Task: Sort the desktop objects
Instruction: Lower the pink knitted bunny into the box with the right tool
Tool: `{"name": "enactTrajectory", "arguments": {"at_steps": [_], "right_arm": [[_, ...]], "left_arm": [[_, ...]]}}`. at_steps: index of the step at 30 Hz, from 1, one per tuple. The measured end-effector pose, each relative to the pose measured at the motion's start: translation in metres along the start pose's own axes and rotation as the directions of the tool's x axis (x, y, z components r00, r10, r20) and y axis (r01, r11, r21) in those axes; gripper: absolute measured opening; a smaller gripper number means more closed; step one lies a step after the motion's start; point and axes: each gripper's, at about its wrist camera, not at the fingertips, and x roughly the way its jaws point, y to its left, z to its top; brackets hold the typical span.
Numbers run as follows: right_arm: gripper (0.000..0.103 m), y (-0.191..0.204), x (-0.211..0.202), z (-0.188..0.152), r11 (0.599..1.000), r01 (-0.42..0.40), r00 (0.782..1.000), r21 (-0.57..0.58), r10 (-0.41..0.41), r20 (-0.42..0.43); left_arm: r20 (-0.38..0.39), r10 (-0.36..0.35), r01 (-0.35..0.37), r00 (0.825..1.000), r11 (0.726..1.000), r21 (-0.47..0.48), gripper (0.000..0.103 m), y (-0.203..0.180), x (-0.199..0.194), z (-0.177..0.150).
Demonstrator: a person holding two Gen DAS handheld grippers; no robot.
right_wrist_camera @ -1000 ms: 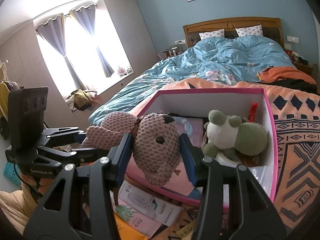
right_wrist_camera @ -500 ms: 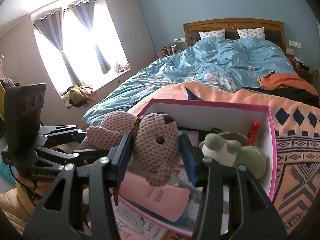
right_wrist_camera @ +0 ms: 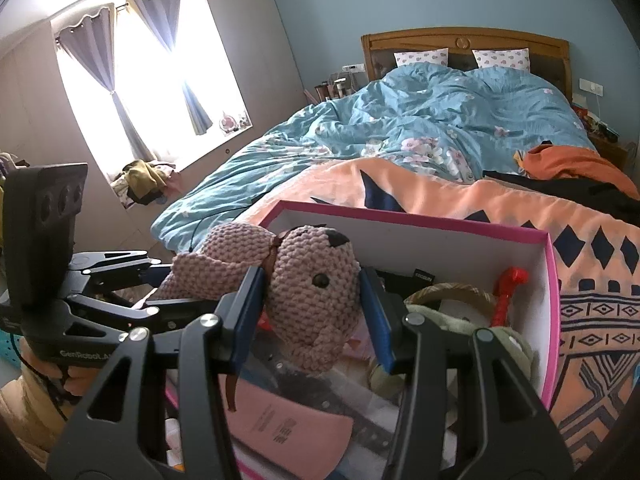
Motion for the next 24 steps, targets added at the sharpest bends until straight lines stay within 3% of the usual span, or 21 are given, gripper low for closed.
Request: {"name": "enactTrajectory", "arguments": {"at_steps": [7,24], "right_arm": [[0.051,-0.013,0.019,0.01,0.999,0.017,0.999,0.032,-0.016,-0.028],[0.051,-0.029,0.057,0.018,0.994,0.075,0.989,0.08,-0.064,-0.137]], "left_arm": [[-0.019,-0.004,0.003,1.0,0.999,-0.036,0.048,0.007,0.015,0.01],[-0.09,0.06,-0.065,0.994,0.997,-0.049,0.048,0.019,0.052,0.022]]}}
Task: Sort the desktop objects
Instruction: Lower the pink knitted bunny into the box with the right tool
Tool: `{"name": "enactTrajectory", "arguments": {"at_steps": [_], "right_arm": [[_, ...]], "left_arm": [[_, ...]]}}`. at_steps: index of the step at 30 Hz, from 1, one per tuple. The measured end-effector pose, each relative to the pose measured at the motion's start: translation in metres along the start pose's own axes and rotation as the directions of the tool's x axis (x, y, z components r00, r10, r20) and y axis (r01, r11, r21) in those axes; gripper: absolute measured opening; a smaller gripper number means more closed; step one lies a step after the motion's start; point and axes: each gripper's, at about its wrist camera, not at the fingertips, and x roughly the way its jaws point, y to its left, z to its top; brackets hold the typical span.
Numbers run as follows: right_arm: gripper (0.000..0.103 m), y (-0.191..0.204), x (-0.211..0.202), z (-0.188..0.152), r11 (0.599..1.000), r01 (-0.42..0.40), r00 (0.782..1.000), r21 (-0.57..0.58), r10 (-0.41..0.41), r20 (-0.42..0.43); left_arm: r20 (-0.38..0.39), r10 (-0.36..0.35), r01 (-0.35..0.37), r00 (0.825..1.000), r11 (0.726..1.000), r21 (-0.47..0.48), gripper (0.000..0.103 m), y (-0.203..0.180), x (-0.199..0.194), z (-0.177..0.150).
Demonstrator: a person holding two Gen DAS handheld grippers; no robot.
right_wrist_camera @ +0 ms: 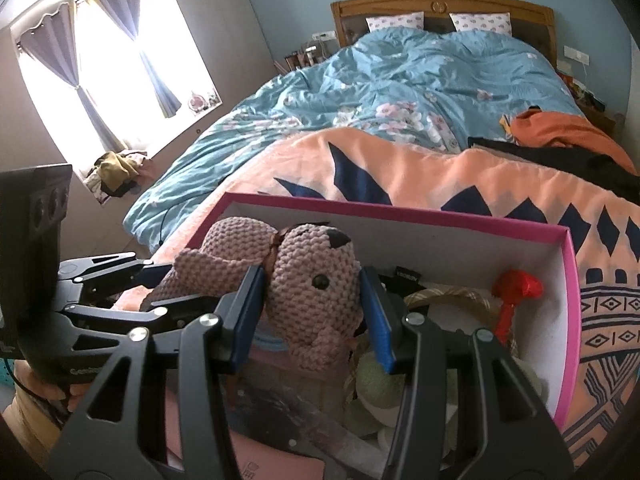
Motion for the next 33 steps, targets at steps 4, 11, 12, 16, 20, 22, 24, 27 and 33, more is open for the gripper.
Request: {"name": "enactTrajectory", "arguments": {"at_steps": [4,11,12,16,20,22,24,27,33], "right_arm": [[0.051,0.002,0.007,0.003,1.0,0.023,0.999,-0.014,-0.024,-0.034],[0.051,0.003,0.022,0.006,0.998,0.046,0.994,-0.03,-0.049,-0.098],[0.051,0.002,0.024,0.006,0.998,0.048,0.993,-0.031,-0.051,-0.108],[0.05,0.005,0.036,0.006,0.993,0.091,0.983,-0.073,-0.102,-0.151],[0.05,0.007,0.044,0.005,0.989,0.111,0.977,-0.093,-0.126,-0.171],[0.05,0.007,0.049,0.004,0.988,0.114,0.974,-0.101,-0.131,-0.184],[0.05,0.007,0.051,0.004,0.988,0.114,0.973,-0.101,-0.131,-0.188],[0.05,0.005,0.048,0.004,0.99,0.107,0.976,-0.09,-0.122,-0.18],[0.053,0.004,0.029,0.005,0.994,0.088,0.989,-0.068,-0.095,-0.116]], "left_arm": [[-0.008,0.039,-0.039,0.999,0.999,0.008,0.048,0.0,0.005,0.001],[-0.026,0.093,-0.092,0.995,0.995,0.029,0.046,-0.002,0.009,0.004],[-0.03,0.111,-0.11,0.993,0.993,0.038,0.046,-0.004,0.011,0.004],[-0.006,0.165,-0.165,0.986,0.985,0.052,0.044,-0.008,0.009,0.006],[0.008,0.173,-0.173,0.985,0.983,0.057,0.044,-0.009,0.008,0.007],[0.008,0.174,-0.174,0.985,0.983,0.063,0.044,-0.009,0.008,0.006],[0.014,0.172,-0.173,0.985,0.983,0.062,0.044,-0.009,0.008,0.006],[0.032,0.17,-0.172,0.985,0.983,0.062,0.044,-0.009,0.004,0.005],[0.088,0.173,-0.179,0.981,0.982,0.063,0.052,-0.012,-0.009,-0.002]]}}
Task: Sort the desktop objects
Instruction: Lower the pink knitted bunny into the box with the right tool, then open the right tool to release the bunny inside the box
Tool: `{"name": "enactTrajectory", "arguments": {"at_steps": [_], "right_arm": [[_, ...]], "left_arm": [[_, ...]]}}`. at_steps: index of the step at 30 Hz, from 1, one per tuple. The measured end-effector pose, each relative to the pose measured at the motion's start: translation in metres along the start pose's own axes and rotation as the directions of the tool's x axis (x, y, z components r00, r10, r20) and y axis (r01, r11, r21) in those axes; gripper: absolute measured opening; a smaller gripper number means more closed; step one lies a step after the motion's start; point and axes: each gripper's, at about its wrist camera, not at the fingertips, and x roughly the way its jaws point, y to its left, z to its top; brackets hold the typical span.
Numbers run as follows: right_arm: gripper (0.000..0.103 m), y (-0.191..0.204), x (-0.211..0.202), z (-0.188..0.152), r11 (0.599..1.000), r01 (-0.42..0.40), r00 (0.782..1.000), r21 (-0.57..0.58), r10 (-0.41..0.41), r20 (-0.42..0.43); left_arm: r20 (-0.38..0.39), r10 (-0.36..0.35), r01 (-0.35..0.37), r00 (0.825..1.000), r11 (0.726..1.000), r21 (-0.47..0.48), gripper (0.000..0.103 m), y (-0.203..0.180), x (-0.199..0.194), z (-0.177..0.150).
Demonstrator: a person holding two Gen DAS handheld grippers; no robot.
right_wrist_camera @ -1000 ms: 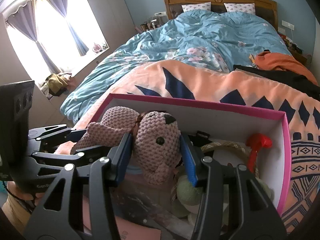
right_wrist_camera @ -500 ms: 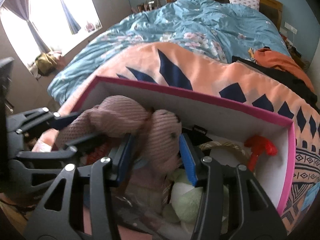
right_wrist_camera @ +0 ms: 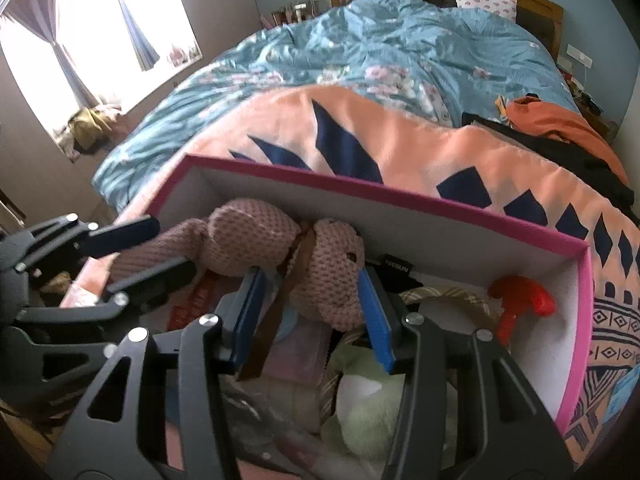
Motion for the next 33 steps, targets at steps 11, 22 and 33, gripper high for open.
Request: {"name": "enactTrajectory", "arguments": {"at_steps": [11,22,33], "right_arm": [[0.076,0.004,-0.039,-0.02,0.998,-0.066,0.993,-0.001,0.065,0.095],[0.092,0.021,-0.088,-0.054,0.99,-0.133,0.971,-0.042,0.138,0.195],[0.102,0.037,-0.125,-0.107,0.974,-0.213,0.949,-0.08,0.226,0.221]], "left_arm": [[0.092,0.015,-0.016,0.996,1.0,0.01,0.065,-0.01,-0.037,-0.016],[0.196,0.034,-0.037,0.98,0.999,0.012,0.085,-0.023,-0.087,-0.039],[0.244,-0.044,0.045,0.969,0.999,0.002,0.102,-0.032,-0.128,-0.076]]}}
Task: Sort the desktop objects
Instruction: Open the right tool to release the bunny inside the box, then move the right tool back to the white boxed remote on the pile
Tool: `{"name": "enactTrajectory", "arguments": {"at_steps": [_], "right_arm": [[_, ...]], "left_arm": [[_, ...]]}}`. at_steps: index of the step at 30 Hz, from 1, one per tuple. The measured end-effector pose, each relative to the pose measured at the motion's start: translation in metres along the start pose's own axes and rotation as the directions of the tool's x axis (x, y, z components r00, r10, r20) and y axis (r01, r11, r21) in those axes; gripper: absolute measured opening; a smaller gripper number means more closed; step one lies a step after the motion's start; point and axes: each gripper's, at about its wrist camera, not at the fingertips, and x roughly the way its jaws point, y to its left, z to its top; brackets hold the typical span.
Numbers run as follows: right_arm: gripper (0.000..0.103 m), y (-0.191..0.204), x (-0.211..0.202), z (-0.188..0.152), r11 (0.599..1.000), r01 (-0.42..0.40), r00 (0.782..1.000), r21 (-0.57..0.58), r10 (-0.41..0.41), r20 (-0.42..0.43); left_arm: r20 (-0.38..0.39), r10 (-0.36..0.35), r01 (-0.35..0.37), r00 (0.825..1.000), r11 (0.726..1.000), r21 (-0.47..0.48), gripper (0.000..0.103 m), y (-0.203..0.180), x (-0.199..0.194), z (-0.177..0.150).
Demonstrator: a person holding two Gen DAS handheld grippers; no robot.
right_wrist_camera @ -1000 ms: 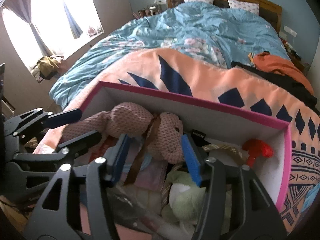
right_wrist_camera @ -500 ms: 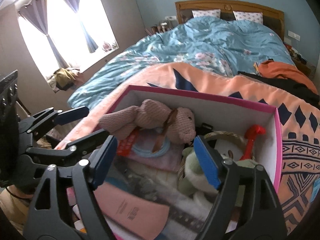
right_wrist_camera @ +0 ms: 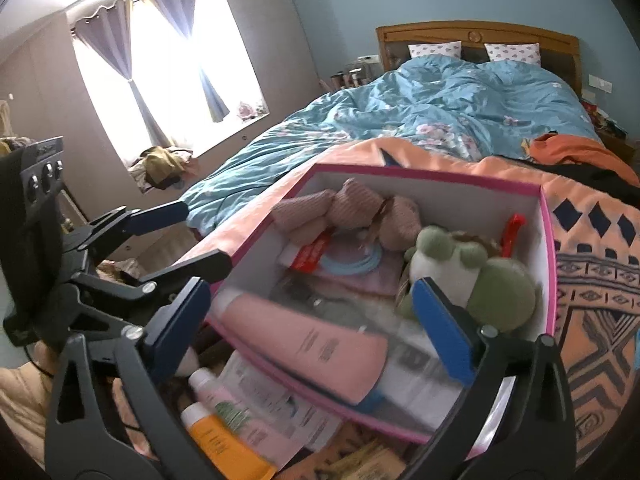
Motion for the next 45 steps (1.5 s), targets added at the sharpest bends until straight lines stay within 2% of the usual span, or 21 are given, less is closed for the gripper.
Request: {"name": "enactTrajectory", "arguments": {"at_steps": [4,12,18,22,33,38,45], "right_arm": [[0.102,0.008,-0.015,-0.019,1.0,-0.009,1.0,-0.018,0.009,-0.009],[0.102,0.011,-0.033,-0.058,1.0,-0.019,0.999,-0.018,0.018,-0.04],[0.102,0.006,-0.031,-0.097,1.0,-0.006,0.996,0.026,0.008,-0.088],[0.102,0.003,-0.026,-0.111,0.999,0.006,0.993,0.04,-0.001,-0.121],[0.101,0.005,-0.01,-0.122,0.998,-0.008,0.989,0.056,0.016,-0.144],[0.097,0.01,0.005,-0.122,0.999,-0.018,0.986,0.041,0.025,-0.167],[0.083,0.016,0.03,-0.121,1.0,-0.01,0.974,0.02,0.014,-0.225]], "left_arm": [[0.01,-0.035,0.035,0.999,0.999,-0.013,0.102,-0.002,-0.017,-0.015],[-0.013,-0.056,0.055,0.998,0.998,-0.02,0.102,-0.004,-0.033,-0.049],[-0.092,-0.104,0.099,0.99,0.993,-0.062,0.102,0.001,-0.02,-0.079],[-0.147,-0.095,0.084,0.985,0.994,-0.077,0.102,0.002,-0.007,-0.093],[-0.232,-0.102,0.081,0.967,0.992,-0.098,0.102,0.0,0.016,-0.115],[-0.258,-0.106,0.08,0.96,0.991,-0.108,0.102,0.002,0.023,-0.121],[-0.301,-0.122,0.084,0.946,0.987,-0.137,0.102,0.007,0.034,-0.125]]}}
